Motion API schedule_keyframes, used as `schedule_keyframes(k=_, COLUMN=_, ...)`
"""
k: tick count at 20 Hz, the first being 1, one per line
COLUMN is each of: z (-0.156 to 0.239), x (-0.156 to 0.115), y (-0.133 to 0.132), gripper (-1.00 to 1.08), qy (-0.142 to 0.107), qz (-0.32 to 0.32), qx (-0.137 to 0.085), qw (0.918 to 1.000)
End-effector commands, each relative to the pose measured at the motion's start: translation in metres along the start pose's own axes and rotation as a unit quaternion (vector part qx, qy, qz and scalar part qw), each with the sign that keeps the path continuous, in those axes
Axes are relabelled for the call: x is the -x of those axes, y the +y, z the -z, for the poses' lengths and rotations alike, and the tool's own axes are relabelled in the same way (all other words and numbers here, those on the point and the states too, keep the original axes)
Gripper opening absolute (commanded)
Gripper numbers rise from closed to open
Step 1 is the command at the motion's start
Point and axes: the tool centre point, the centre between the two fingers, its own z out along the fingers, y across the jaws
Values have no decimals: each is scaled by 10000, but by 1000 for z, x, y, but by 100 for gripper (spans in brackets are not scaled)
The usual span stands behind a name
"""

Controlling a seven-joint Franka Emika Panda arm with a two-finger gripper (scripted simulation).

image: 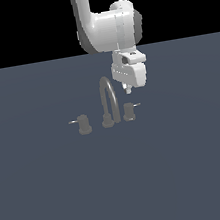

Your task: Turn on the faucet by rotating a designated handle.

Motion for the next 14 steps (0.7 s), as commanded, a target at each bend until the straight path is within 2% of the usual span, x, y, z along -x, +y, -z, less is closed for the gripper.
schedule_keyframes(k=1, z=-18, x=-6, y=-3, gripper=-100, qy=28, qz=-205, qx=-7, qw=9998)
schedule_keyframes(k=8, z=-51, x=-16, y=-5, gripper=-100, qy=70, qz=-544, qx=-7, qw=9985)
schedule_keyframes(k=14, z=-58, x=-18, y=-5, gripper=-100, qy=80, qz=-615, qx=-8, qw=9981)
